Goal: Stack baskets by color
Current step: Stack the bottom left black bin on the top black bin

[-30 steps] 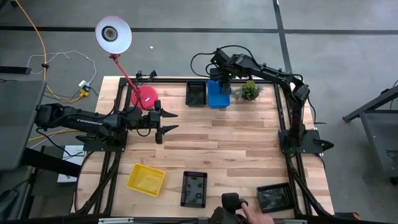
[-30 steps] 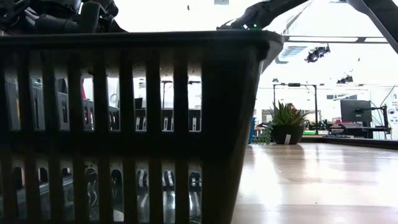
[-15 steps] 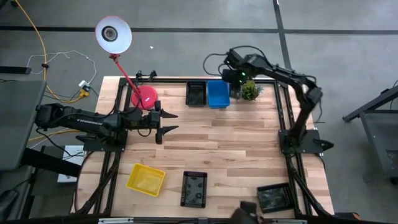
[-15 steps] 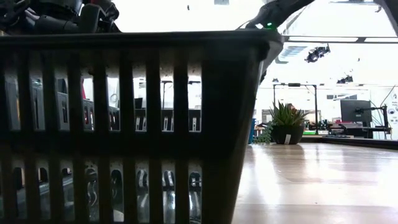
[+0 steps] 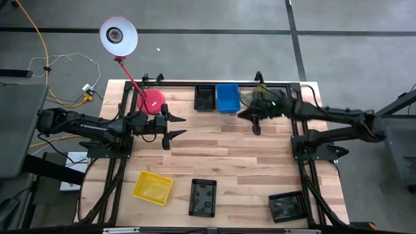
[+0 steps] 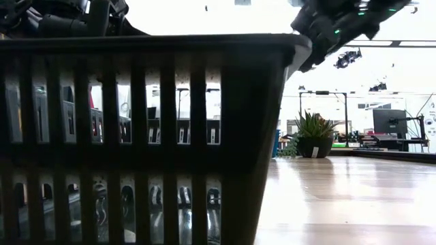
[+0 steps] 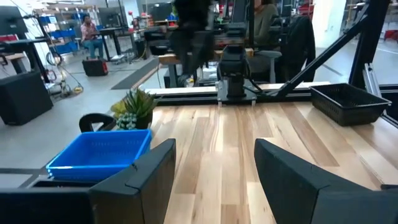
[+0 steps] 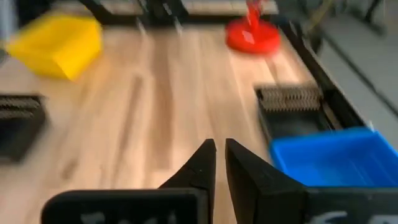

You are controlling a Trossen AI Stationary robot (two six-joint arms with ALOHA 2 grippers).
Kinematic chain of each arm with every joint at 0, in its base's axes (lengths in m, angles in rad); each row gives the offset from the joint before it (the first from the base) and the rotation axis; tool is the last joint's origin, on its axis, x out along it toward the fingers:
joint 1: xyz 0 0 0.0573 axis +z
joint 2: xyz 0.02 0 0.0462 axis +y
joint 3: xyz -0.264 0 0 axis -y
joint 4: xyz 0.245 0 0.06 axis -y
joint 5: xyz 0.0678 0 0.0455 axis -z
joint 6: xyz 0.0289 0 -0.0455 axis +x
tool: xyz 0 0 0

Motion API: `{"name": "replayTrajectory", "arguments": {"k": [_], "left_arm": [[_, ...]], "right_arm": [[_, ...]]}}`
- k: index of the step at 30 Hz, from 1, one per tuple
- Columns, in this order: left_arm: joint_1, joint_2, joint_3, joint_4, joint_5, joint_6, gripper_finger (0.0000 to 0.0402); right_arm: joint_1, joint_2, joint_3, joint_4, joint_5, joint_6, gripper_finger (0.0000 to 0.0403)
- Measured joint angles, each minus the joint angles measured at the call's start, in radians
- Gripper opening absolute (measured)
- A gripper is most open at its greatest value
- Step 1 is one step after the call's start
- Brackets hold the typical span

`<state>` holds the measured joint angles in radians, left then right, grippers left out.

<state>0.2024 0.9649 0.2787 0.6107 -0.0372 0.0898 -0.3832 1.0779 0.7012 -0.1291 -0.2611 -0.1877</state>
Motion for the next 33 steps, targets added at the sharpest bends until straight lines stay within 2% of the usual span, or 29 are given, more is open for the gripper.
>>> {"name": "replayTrajectory", "arguments": {"k": [4,8,21,25,33], "left_arm": [[0.0,0.0,0.0,0.028,0.0,0.0,0.0207],[0.0,0.0,0.0,0.037,0.0,-0.001,0.0207],[0.0,0.0,0.0,0.05,0.0,0.052,0.0207],[0.0,0.0,0.0,0.08,0.0,0.056,0.0207],[0.0,0.0,0.0,0.079,0.004,0.045,0.0207]], "right_arm": [[0.069,-0.101,-0.135,0.209,0.02,0.04,0.0022],[0.098,-0.152,-0.215,0.302,0.025,0.076,0.0021],[0.115,-0.155,-0.353,0.478,0.05,0.105,0.0021],[0.149,-0.155,-0.395,0.594,0.052,0.09,0.0021],[0.241,-0.155,-0.522,0.824,0.177,0.096,0.0014]]}}
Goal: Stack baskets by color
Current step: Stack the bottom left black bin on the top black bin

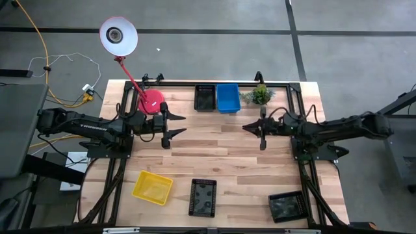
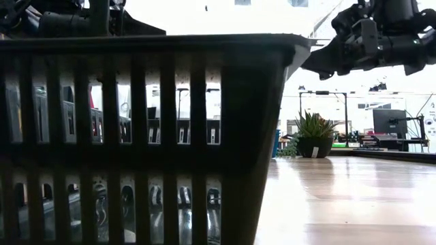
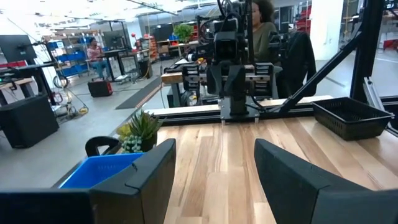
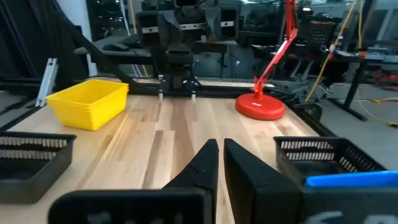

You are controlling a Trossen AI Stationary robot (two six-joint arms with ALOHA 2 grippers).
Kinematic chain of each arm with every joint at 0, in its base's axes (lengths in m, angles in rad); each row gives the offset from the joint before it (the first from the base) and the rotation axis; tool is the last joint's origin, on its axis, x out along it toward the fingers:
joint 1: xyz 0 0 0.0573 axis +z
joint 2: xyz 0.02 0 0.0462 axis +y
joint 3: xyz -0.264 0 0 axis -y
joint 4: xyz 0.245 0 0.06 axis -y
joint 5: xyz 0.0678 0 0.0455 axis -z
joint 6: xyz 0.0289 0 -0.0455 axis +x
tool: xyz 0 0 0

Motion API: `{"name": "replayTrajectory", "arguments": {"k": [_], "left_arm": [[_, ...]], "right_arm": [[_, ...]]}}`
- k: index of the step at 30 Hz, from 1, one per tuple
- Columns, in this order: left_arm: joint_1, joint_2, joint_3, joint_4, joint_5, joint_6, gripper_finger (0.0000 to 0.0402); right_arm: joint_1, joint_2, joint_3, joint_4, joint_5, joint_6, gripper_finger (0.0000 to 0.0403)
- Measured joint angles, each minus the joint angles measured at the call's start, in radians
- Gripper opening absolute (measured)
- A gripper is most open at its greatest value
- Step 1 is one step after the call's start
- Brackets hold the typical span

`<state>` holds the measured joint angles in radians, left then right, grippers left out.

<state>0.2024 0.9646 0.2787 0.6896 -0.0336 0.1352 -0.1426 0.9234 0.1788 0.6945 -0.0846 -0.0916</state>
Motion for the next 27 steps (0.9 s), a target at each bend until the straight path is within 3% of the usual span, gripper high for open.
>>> {"name": "replayTrajectory", "arguments": {"k": [9,16,22,27], "left_arm": [[0.0,0.002,0.004,0.039,-0.027,-0.026,0.0207],[-0.034,0.149,0.115,-0.071,-0.073,-0.053,0.0207],[-0.024,0.368,0.265,-0.259,-0.174,-0.037,0.0207],[0.062,0.524,0.461,-0.589,-0.067,0.018,0.0207]], "right_arm": [[0.06,0.0,-0.033,0.066,0.01,0.004,0.0001],[0.06,0.0,-0.032,0.094,0.01,0.004,0.0],[0.06,0.0,-0.032,0.092,0.01,0.04,0.0],[0.06,0.0,-0.031,0.084,0.008,0.069,0.0]]}}
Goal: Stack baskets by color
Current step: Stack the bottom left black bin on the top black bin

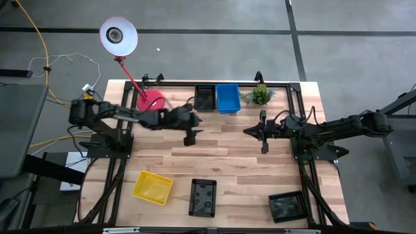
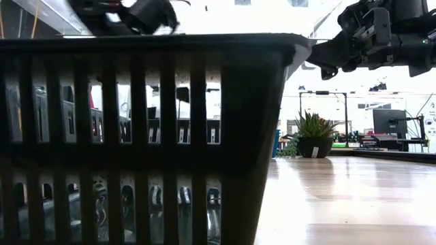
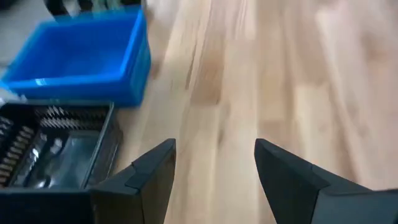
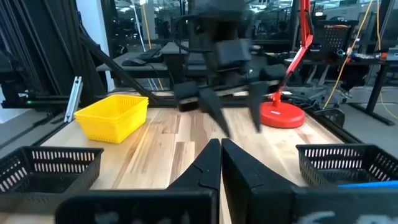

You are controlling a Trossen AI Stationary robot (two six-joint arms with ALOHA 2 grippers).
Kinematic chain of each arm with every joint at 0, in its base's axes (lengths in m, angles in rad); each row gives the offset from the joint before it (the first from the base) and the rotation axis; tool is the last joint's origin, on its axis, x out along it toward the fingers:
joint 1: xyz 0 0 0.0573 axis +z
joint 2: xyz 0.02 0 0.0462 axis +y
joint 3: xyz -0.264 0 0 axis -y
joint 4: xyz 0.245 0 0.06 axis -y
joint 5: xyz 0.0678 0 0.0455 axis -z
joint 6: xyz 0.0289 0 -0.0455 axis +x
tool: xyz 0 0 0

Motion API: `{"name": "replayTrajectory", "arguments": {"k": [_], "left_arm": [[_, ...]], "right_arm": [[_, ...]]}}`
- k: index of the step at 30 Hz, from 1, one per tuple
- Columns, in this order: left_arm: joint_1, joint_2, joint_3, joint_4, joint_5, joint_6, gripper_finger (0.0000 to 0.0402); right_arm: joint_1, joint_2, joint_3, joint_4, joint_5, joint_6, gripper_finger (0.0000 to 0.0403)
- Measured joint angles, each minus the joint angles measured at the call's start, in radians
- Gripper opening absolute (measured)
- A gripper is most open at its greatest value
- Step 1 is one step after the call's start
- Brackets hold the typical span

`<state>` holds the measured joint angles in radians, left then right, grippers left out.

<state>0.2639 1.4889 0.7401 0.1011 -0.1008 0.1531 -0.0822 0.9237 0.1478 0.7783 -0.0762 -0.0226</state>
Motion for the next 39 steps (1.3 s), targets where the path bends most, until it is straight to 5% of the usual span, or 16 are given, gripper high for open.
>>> {"name": "replayTrajectory", "arguments": {"k": [8,17,22,27,39], "left_arm": [[0.155,0.168,0.241,-0.305,-0.001,0.224,0.0207],[0.201,0.194,0.276,-0.384,0.094,0.243,0.0207],[0.176,0.176,0.276,-0.426,0.298,0.178,0.0207],[0.073,0.124,0.276,-0.481,0.433,0.053,0.0207],[-0.475,0.109,0.28,-0.437,0.043,-0.147,0.0207]], "right_arm": [[0.0,0.0,0.0,-0.029,-0.002,0.018,0.0],[0.0,0.0,0.0,-0.049,-0.002,-0.002,0.0],[0.0,0.0,0.0,-0.049,-0.002,-0.001,0.0],[0.0,0.0,0.0,-0.049,-0.002,0.005,0.0],[0.0,0.0,0.0,-0.049,-0.002,0.005,0.0]]}}
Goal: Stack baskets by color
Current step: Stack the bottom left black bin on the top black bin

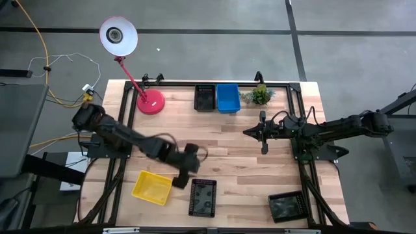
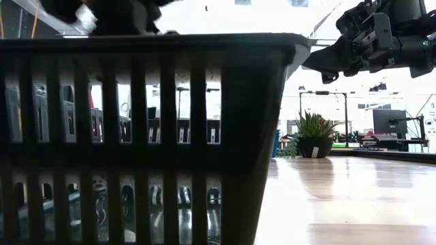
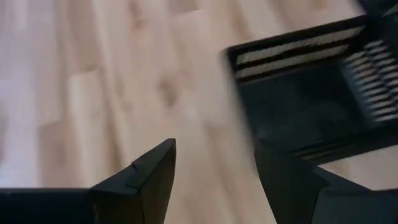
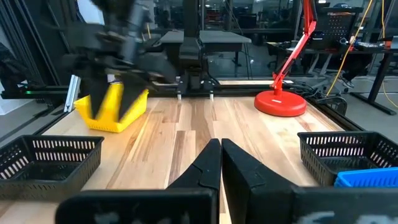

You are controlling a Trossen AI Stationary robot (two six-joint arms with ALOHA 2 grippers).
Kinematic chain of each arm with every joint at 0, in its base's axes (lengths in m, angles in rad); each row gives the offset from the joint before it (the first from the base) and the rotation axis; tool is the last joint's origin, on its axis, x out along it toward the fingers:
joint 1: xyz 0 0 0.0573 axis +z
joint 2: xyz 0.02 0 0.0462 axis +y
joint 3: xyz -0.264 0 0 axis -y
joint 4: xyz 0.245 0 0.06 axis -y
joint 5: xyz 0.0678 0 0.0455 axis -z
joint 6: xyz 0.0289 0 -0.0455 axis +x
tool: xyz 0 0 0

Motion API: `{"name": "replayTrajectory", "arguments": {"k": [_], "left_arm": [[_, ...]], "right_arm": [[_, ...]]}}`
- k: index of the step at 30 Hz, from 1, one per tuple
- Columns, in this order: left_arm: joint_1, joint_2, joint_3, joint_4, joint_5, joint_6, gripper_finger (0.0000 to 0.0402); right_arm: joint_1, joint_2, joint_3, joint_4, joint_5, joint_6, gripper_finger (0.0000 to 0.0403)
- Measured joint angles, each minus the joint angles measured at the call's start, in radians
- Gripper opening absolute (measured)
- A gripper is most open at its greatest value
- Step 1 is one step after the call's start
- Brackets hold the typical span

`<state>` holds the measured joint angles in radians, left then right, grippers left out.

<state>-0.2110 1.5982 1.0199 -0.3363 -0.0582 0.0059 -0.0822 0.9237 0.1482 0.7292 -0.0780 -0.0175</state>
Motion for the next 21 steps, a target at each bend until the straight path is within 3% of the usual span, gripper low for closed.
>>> {"name": "replayTrajectory", "arguments": {"k": [3,8,12,21], "left_arm": [[-0.068,0.002,0.024,0.008,-0.018,-0.067,0.0207],[-0.092,0.059,0.093,0.014,-0.019,-0.152,0.0207],[-0.09,0.145,0.175,-0.031,0.0,-0.139,0.0207],[-0.083,0.303,0.305,-0.192,-0.079,-0.134,0.0207]], "right_arm": [[0.0,0.0,0.0,0.0,0.0,-0.006,0.0],[0.0,0.0,0.0,0.001,0.0,-0.008,0.0],[-0.001,0.0,0.0,0.009,0.0,-0.009,0.0],[-0.001,0.0,0.0,0.009,0.0,-0.017,0.0]]}}
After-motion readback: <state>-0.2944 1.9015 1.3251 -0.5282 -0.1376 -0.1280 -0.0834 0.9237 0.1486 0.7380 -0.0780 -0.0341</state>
